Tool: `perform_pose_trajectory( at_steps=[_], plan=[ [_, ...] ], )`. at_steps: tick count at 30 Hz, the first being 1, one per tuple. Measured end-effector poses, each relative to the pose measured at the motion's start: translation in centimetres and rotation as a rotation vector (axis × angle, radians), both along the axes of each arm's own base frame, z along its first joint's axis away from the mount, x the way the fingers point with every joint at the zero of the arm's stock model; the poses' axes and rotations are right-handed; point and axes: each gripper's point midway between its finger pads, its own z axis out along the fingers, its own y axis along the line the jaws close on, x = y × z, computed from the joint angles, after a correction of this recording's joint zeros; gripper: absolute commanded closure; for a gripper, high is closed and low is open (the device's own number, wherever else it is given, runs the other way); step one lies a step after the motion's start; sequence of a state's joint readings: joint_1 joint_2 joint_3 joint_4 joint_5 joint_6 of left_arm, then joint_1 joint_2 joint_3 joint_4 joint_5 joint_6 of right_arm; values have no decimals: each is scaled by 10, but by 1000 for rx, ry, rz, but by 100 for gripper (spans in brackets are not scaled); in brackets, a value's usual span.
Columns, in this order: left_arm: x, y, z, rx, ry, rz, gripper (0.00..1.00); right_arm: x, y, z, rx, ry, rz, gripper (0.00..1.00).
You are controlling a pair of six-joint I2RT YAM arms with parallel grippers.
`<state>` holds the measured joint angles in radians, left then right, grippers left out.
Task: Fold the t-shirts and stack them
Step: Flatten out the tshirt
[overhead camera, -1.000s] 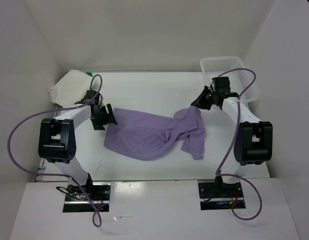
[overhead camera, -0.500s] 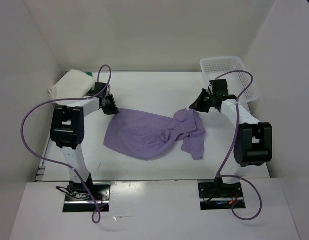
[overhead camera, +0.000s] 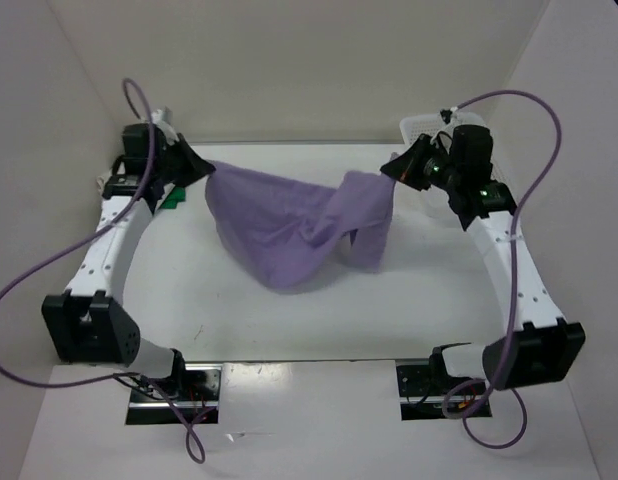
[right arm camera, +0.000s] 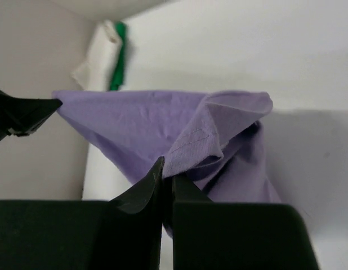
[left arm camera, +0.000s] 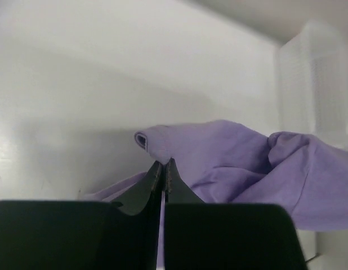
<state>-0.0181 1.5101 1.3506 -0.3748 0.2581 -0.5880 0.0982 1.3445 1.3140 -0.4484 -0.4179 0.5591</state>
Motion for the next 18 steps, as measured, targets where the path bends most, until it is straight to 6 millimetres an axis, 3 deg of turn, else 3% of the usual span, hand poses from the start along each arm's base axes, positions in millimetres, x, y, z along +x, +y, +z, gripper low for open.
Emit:
perform_pose_trajectory(
  at_steps=[3,6,9,11,13,14,16,18],
  plan=[
    [-10,22,85,-38,-187,44,100,-23,9,72,27,-180,40,94],
    [-28,43,143,-58,-308,86,100,-55,13,128,49,-329,85,94],
    [-41,50,178,-57,-368,101,98,-81,17,167,49,-444,130,93],
    [-46,47,192,-59,-385,87,98,-94,22,179,40,-491,165,93],
    [-51,43,198,-61,-388,76,98,-101,26,175,30,-498,188,93],
    [-52,43,198,-61,-384,75,98,-99,27,163,21,-480,190,93],
    [-52,43,191,-65,-358,75,98,-96,23,125,0,-404,170,94],
    [-46,43,175,-74,-313,70,98,-86,16,65,-30,-274,129,96]
  ],
)
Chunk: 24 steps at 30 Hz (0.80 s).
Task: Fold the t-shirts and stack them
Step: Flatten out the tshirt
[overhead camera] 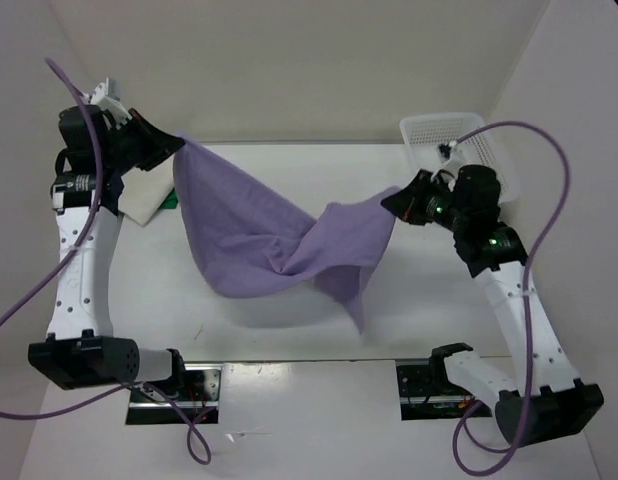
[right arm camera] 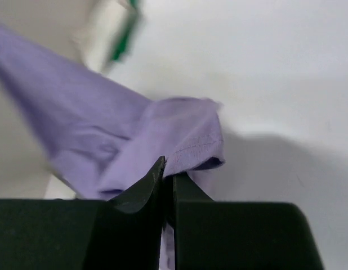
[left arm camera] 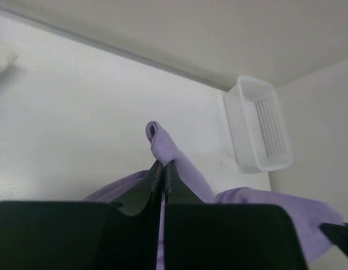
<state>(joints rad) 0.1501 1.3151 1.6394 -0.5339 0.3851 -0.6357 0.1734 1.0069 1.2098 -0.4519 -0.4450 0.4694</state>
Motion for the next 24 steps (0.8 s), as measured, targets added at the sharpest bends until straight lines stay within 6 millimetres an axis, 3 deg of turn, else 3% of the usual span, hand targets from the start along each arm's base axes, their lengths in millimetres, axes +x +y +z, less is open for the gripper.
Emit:
perform_pose_trajectory(
  at_steps=[3,5,7,9,12,14,16,18,19,22,24],
  plan=[
    [18,2,-55,-21,128,-6,97,12,-19,-107,-68,268,-93,97],
    [31,2,-113,-40,260,-9,97,13,-38,-174,-113,465,-160,97],
    [43,2,-177,-50,416,-1,97,14,-58,-220,-142,617,-225,97],
    [54,-3,-239,-44,555,0,96,19,-70,-238,-156,674,-265,97],
    [68,-12,-311,-23,693,-4,96,31,-72,-238,-160,674,-277,98],
    [77,-17,-339,-14,756,-10,96,45,-71,-228,-142,645,-278,98],
    [97,-17,-350,-3,760,-4,92,60,-69,-215,-124,603,-280,97],
    [124,-14,-338,7,711,4,84,71,-67,-202,-108,564,-277,97],
    [137,-14,-325,11,670,7,69,76,-66,-198,-100,552,-275,97],
    [170,-12,-271,21,521,15,44,84,-64,-189,-82,530,-268,97],
    [180,-9,-235,31,420,28,24,84,-62,-187,-73,530,-263,97]
  ],
)
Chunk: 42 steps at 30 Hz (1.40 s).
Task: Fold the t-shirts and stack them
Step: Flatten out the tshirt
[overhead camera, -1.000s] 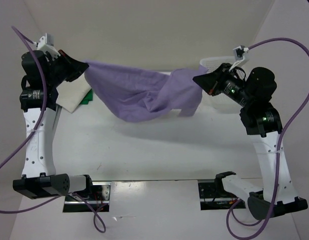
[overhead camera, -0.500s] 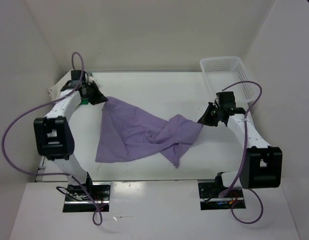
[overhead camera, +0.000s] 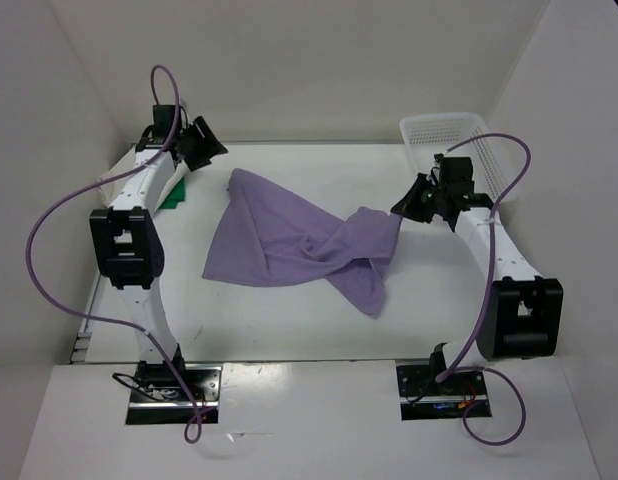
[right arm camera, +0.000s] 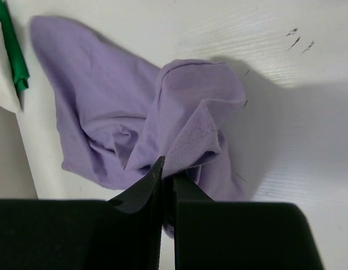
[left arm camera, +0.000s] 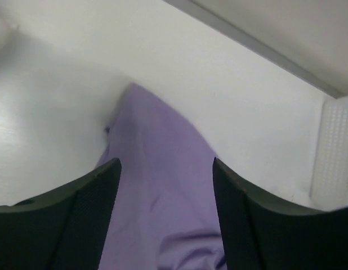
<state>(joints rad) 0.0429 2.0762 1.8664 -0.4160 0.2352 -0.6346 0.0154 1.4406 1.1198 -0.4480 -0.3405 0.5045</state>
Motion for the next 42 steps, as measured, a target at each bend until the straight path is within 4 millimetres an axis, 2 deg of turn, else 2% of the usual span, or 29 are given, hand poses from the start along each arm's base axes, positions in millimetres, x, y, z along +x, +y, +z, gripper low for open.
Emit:
perform_pose_trajectory(
  at_steps=[2,4,5,8,11,14,17,20,23,26,32,38,40,42],
  plan=[
    [-13,3,19,17,-37,11,18,-1,3,3,8,-3,7,97],
    [-43,6,24,26,-35,30,16,-5,9,8,17,-10,20,97],
    [-63,8,21,31,-25,39,19,-8,12,11,22,-16,29,97],
    [-133,11,-11,33,72,71,34,-29,27,16,46,-28,68,97],
    [-194,16,-56,9,212,121,44,-59,40,-2,69,24,103,97],
    [-240,19,-93,-24,332,181,48,-82,48,-27,85,117,115,97],
    [-267,22,-111,-64,398,251,48,-96,51,-41,90,176,115,97],
    [-273,24,-116,-85,410,295,48,-100,51,-40,97,175,108,97],
    [-265,24,-118,-108,398,327,48,-102,51,-36,103,159,105,97],
    [-260,25,-128,-118,414,336,53,-104,51,-38,105,165,101,96],
    [-259,24,-140,-128,442,349,55,-98,48,-33,91,150,85,96],
    [-258,24,-153,-122,470,342,77,-83,55,1,106,63,102,96],
    [-259,25,-156,-111,473,331,84,-91,64,2,113,70,125,93],
    [-259,26,-156,-99,470,329,89,-111,82,-5,121,95,182,93]
  ],
)
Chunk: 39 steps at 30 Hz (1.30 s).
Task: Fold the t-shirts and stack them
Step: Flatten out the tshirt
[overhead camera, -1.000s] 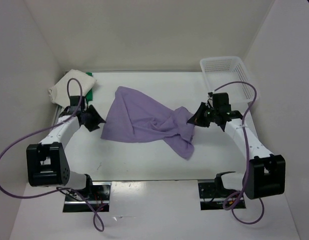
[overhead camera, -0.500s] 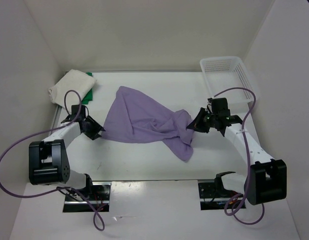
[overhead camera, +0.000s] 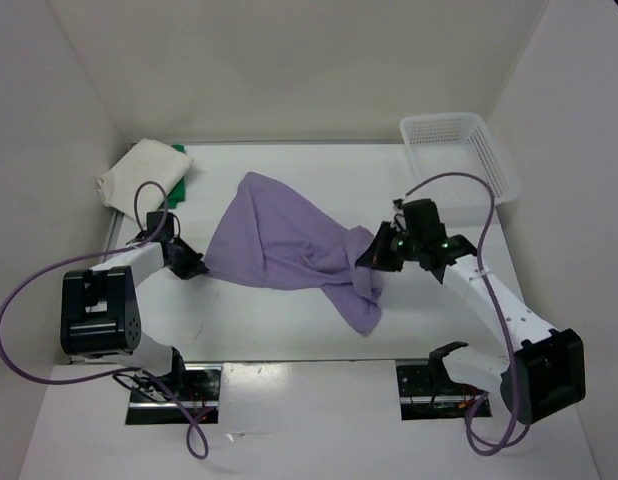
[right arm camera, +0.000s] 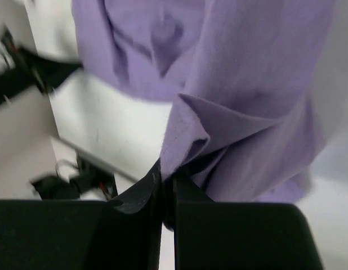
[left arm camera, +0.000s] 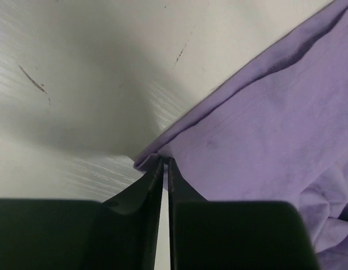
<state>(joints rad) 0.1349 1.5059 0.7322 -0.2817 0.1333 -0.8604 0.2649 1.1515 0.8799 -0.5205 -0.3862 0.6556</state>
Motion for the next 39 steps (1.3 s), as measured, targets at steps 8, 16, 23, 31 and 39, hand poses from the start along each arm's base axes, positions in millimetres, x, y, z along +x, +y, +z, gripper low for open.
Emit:
perform_pose_trajectory(
  at_steps=[8,16,23,31,39],
  plan=[
    [14,7,8,37,-30,-7,100,-105,54,-78,-104,320,307,53],
    [46,13,36,61,-120,-16,100,-80,34,-58,-105,270,216,29],
    [40,18,32,82,-104,-19,100,-21,-7,-28,-71,120,-14,28],
    [24,18,37,116,-123,-55,55,-26,-6,-54,-78,211,-26,70],
    [12,14,29,97,-93,-65,51,-75,2,-38,-35,218,24,88]
  ],
)
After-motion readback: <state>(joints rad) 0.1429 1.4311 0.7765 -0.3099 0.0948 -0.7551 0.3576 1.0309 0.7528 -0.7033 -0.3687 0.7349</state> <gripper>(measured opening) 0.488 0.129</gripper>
